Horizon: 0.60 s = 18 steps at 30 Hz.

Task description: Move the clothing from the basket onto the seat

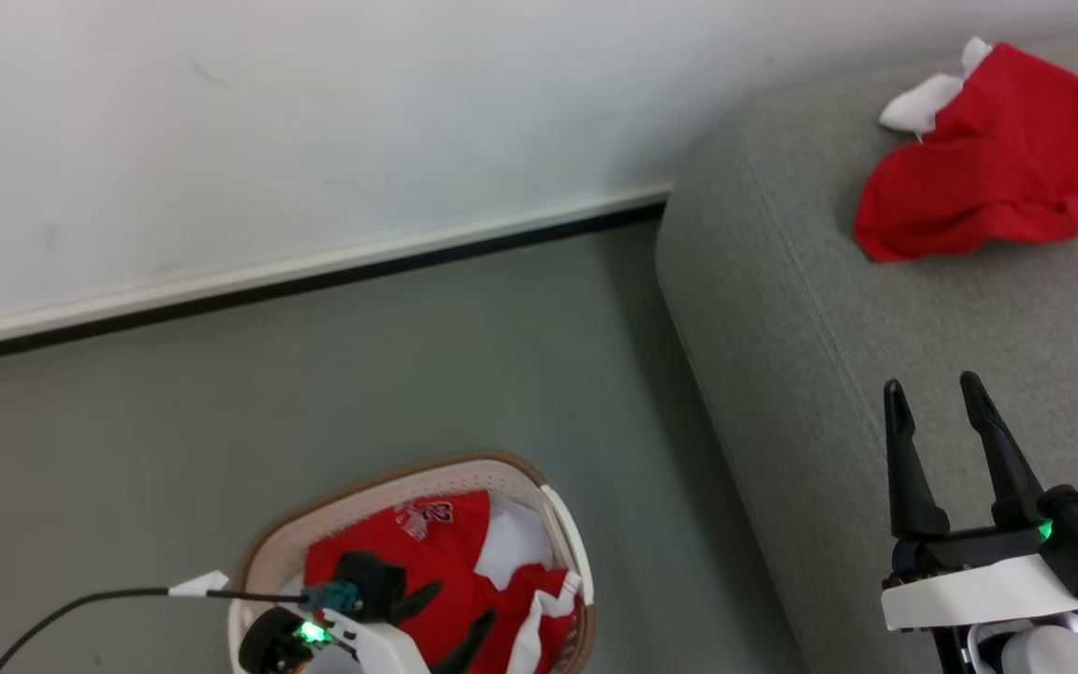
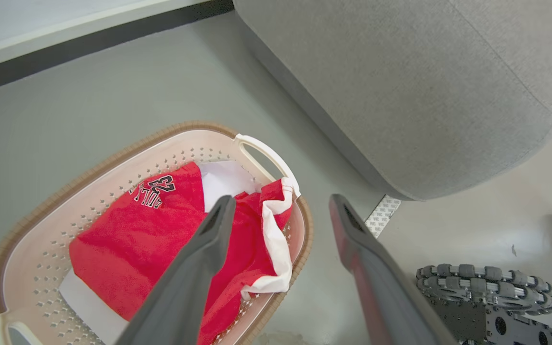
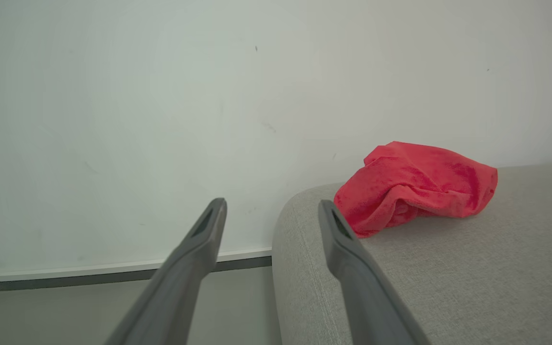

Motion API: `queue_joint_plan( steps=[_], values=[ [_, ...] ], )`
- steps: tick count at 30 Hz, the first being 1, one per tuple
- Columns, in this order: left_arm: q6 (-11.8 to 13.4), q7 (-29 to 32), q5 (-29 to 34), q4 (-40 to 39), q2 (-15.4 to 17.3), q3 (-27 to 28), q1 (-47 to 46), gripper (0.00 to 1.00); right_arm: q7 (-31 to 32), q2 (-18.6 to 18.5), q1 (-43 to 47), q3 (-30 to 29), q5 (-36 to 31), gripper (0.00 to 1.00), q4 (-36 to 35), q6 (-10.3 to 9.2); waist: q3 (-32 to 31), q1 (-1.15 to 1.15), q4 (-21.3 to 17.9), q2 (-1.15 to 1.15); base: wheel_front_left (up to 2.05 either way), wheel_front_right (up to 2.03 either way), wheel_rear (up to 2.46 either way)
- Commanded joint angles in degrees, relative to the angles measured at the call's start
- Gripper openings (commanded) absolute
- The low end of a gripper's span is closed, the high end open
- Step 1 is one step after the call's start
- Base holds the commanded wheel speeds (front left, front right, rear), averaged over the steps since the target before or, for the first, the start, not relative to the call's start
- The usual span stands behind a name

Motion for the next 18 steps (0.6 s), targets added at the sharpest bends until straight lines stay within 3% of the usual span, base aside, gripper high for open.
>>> queue_joint_plan(
  steps=[1,9,18],
  values=[
    [0.0,0.3,-1.1,0.6,0.7,-0.5,-1.1,1.0,-0.1,0.0,-0.8,0.4,0.5,1.0,-0.4,-0.12,3.4,-0.01,-2.9,0.0,0.0,0.0,0.0],
    [0.0,2.8,-4.7,5.5,3.6,-10.5,-7.0,1.0,-0.2,-0.1,-3.0,2.2,1.9,1.0,-4.0,-0.12,10.9,-0.01,-5.2,0.0,0.0,0.0,0.0],
    [0.0,3.5,-9.3,5.5,5.6,-20.2,-14.0,1.0,-0.2,-0.1,-5.0,1.2,2.3,1.0,-8.2,-0.13,19.7,-0.01,-4.6,0.0,0.0,0.0,0.0]
  ],
)
